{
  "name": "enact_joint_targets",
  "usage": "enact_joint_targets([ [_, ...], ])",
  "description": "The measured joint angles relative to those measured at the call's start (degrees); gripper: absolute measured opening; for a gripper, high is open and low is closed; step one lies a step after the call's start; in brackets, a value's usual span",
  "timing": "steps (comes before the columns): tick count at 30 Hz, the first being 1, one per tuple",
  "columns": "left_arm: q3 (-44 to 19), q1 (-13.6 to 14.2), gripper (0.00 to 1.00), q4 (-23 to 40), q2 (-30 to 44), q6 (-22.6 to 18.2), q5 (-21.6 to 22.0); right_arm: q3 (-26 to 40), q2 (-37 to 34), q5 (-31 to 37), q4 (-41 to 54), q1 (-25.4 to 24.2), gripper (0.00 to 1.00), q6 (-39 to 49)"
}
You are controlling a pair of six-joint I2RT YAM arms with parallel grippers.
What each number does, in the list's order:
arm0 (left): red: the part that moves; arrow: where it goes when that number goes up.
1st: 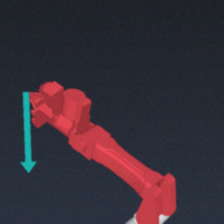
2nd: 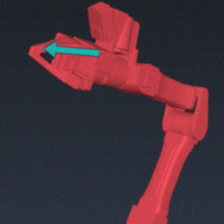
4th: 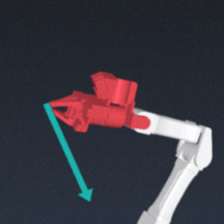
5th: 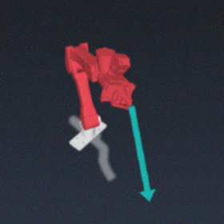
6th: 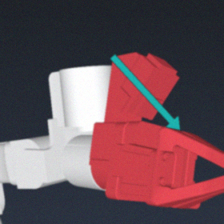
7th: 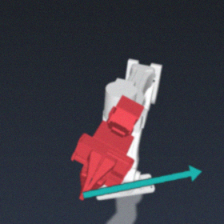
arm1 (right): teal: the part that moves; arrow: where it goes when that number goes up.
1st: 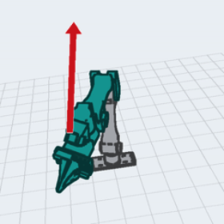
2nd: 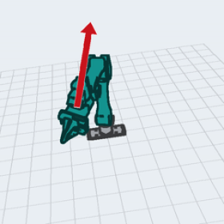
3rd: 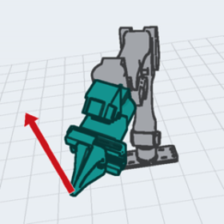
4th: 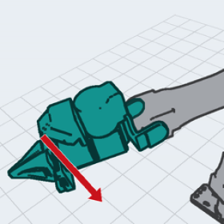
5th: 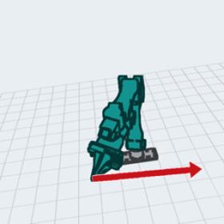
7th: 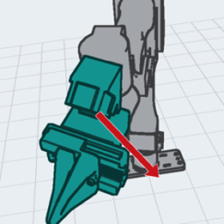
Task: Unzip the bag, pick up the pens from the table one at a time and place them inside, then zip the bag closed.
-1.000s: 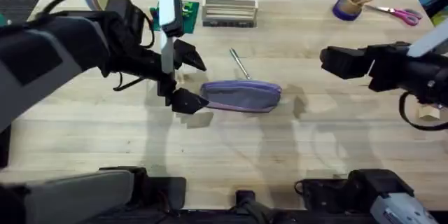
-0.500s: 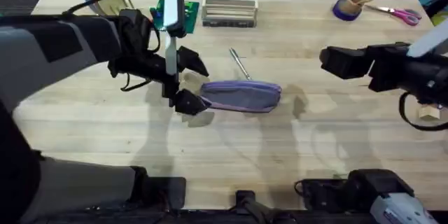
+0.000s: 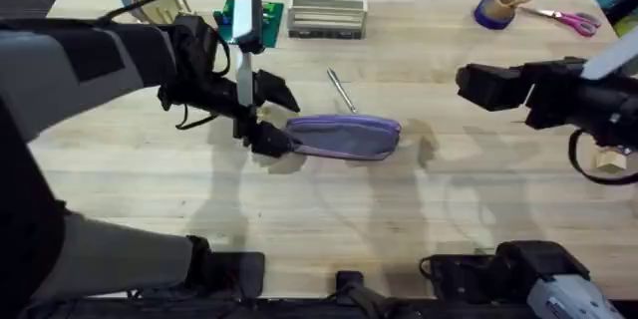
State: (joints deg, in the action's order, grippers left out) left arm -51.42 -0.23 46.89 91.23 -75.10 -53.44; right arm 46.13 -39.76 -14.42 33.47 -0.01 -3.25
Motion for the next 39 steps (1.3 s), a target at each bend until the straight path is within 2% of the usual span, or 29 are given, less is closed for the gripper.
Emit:
enact_joint_targets([
  [2, 0.00, 0.00, 0.563, 0.01, 0.37, -0.04, -0.17, 0.00, 0.02, 0.01, 0.00, 0.00, 0.998, 0.00],
  [5, -0.02, 0.00, 0.103, -0.20, 0.38, -0.10, -0.34, 0.00, 0.02, 0.01, 0.00, 0.00, 0.997, 0.00],
  [6, -0.02, 0.01, 0.060, -0.26, 0.41, -0.26, -0.32, 0.00, 0.02, 0.01, 0.00, 0.00, 0.997, 0.00],
  [19, -0.02, 0.09, 0.043, -0.21, 0.44, -0.38, -0.32, 0.00, 0.01, -1.60, 0.37, 0.00, 0.997, -1.41],
  [30, -0.02, 0.09, 0.043, -0.21, 0.43, -0.36, -0.32, 0.00, -1.54, -3.64, 7.65, -0.59, 0.997, -2.02],
  [34, -0.02, 0.09, 0.043, -0.24, 0.44, -0.36, -0.32, 0.00, -4.39, -8.36, 8.48, -2.67, 0.996, -2.12],
  [39, -0.02, 0.09, 0.043, -0.29, 0.44, -0.36, -0.32, 0.00, -9.41, -17.45, 8.98, -7.33, 0.996, -1.64],
])
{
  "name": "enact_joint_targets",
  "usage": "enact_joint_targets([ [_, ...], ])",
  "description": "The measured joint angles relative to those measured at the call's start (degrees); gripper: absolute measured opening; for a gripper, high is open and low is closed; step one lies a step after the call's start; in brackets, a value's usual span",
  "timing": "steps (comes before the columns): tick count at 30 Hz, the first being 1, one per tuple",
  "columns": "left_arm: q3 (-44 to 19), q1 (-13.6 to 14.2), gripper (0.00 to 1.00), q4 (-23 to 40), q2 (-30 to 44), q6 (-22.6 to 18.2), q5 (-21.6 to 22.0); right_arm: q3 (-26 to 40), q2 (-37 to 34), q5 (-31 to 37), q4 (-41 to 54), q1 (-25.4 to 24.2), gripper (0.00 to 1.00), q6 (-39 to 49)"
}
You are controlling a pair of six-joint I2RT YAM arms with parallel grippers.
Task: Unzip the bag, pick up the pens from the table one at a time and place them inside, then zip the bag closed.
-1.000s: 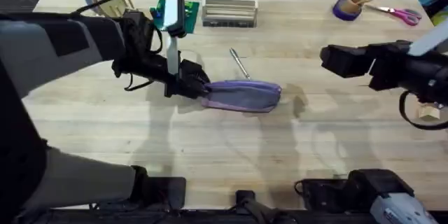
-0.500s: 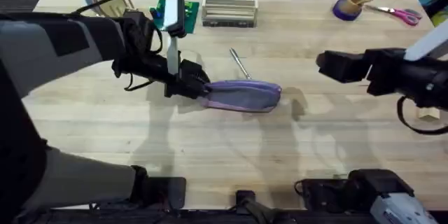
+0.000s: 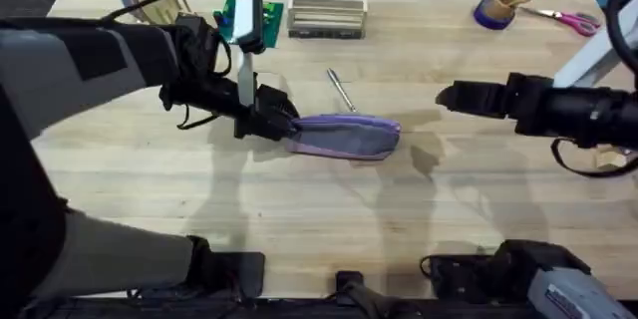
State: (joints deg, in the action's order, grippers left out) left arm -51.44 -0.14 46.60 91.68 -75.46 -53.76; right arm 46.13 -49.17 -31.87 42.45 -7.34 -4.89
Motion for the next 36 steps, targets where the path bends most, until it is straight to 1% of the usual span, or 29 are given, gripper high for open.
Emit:
enact_joint_targets([
  [6, 0.00, 0.00, 0.043, -0.06, 0.00, 0.00, 0.00, 0.00, -6.68, -13.14, 0.68, -6.22, 0.995, 3.27],
  [8, 0.00, 0.00, 0.043, -0.08, -0.02, 0.00, 0.00, 0.02, -8.58, -15.95, 2.38, -7.60, 0.995, 4.30],
  [11, 0.00, 0.00, 0.043, -0.08, 0.00, 0.00, 0.00, 0.02, -11.59, -18.45, 5.97, -8.76, 0.995, 5.85],
  [12, 0.00, 0.00, 0.043, -0.09, 0.00, 0.00, 0.00, 0.02, -14.66, -19.39, 7.32, -8.98, 0.996, 6.68],
  [14, 0.00, 0.00, 0.043, -0.08, 0.00, 0.00, 0.00, 0.04, -16.59, -19.77, 7.31, -8.98, 0.996, 6.69],
  [15, 0.00, 0.00, 0.043, -0.08, 0.00, 0.00, 0.00, 0.07, -18.85, -20.10, 7.29, -8.98, 0.996, 6.69],
  [19, 0.00, 0.00, 0.043, -0.09, 0.00, 0.00, 0.00, 0.17, -20.68, -20.26, 8.56, -8.98, 0.996, 5.93],
  [27, 0.00, 0.00, 0.043, -0.08, 0.00, 0.00, 0.00, 0.24, -21.83, -20.51, 8.95, -8.98, 0.996, 4.86],
  [36, 0.00, 0.00, 0.042, -0.10, -0.01, 0.00, 0.00, 0.26, -21.87, -20.51, 8.26, -8.96, 0.996, 6.10],
])
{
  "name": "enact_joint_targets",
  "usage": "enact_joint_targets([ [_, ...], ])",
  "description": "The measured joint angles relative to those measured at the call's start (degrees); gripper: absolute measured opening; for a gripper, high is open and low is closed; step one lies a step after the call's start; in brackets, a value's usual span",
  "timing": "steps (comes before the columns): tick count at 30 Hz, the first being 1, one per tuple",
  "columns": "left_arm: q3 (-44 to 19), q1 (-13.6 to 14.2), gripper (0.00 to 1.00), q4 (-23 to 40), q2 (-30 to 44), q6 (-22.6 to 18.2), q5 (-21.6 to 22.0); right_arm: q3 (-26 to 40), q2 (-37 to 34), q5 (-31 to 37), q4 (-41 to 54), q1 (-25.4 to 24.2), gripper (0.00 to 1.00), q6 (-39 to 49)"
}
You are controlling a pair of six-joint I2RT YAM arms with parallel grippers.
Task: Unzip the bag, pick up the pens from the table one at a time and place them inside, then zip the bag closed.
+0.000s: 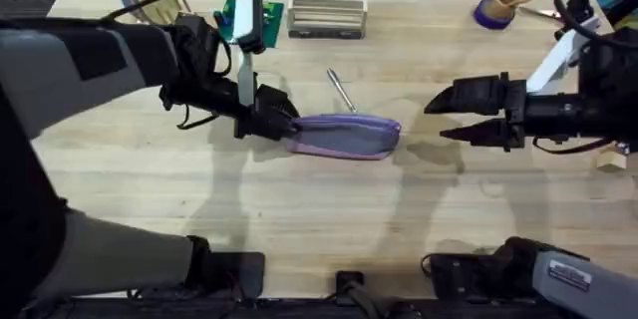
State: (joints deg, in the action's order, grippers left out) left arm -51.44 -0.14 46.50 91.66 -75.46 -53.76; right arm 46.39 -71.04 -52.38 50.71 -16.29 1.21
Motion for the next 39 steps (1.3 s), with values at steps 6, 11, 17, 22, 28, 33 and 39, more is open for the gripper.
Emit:
enact_joint_targets([
  [6, 0.00, 0.00, 0.042, 0.00, 0.01, 0.00, 0.00, 0.00, -2.14, 0.00, -1.77, 2.75, 0.996, 0.78],
  [11, 0.00, 0.00, 0.042, 0.00, 0.00, 0.00, 0.00, 0.00, -4.89, -0.02, -4.09, 7.22, 0.997, 1.01],
  [17, 0.00, 0.00, 0.042, 0.01, 0.01, 0.00, 0.00, 0.00, -8.81, 0.00, -6.74, 9.89, 0.997, 1.41],
  [22, 0.00, 0.00, 0.042, 0.00, 0.01, 0.00, 0.00, 0.00, -12.78, 0.00, -7.51, 10.19, 0.997, 1.43],
  [28, 0.00, 0.00, 0.042, 0.00, 0.01, 0.00, 0.00, 0.00, -16.72, -1.60, -9.81, 10.19, 0.996, 1.45],
  [33, 0.00, 0.00, 0.042, 0.00, 0.01, 0.00, 0.00, 0.00, -19.08, -5.41, -13.13, 11.69, 0.996, 1.44],
  [39, 0.00, 0.00, 0.042, 0.00, 0.01, 0.00, 0.00, 0.00, -19.94, -6.83, -16.16, 14.99, 0.996, 1.35],
])
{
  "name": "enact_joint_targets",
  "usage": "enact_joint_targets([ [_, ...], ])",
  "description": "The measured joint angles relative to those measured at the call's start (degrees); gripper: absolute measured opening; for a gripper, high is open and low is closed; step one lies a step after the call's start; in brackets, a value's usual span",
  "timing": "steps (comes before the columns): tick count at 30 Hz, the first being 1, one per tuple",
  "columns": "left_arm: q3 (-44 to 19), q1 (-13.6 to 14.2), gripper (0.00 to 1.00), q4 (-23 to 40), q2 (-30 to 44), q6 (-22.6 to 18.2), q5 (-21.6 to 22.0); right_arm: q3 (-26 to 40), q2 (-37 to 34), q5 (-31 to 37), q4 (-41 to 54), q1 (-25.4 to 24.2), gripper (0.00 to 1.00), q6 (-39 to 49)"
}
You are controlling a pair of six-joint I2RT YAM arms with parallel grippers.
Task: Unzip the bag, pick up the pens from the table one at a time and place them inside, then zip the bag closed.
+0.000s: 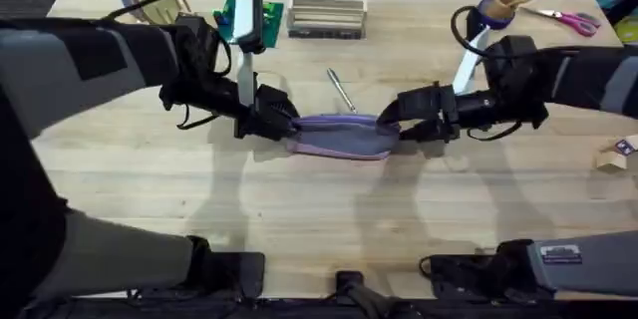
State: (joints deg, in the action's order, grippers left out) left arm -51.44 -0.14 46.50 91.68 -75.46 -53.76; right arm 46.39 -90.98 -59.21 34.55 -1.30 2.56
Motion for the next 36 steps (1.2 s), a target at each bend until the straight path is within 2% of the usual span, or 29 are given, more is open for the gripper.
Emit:
enact_joint_targets([
  [3, 0.00, 0.00, 0.042, 0.00, -0.02, 0.00, 0.00, 0.00, 0.00, -0.19, -1.55, 1.46, 0.996, -0.84],
  [20, 0.00, 0.00, 0.042, 0.00, -0.02, 0.00, 0.02, 0.00, 0.00, -3.84, -1.60, 1.25, 0.985, -1.28],
  [27, 0.00, 0.00, 0.042, 0.00, -0.01, 0.00, 0.02, 0.00, 0.00, -4.31, -1.58, 1.15, 0.856, -1.32],
  [36, 0.00, 0.00, 0.042, 0.00, 0.00, 0.00, 0.04, 0.00, 0.00, -6.42, 1.31, -1.99, 0.469, -1.74],
])
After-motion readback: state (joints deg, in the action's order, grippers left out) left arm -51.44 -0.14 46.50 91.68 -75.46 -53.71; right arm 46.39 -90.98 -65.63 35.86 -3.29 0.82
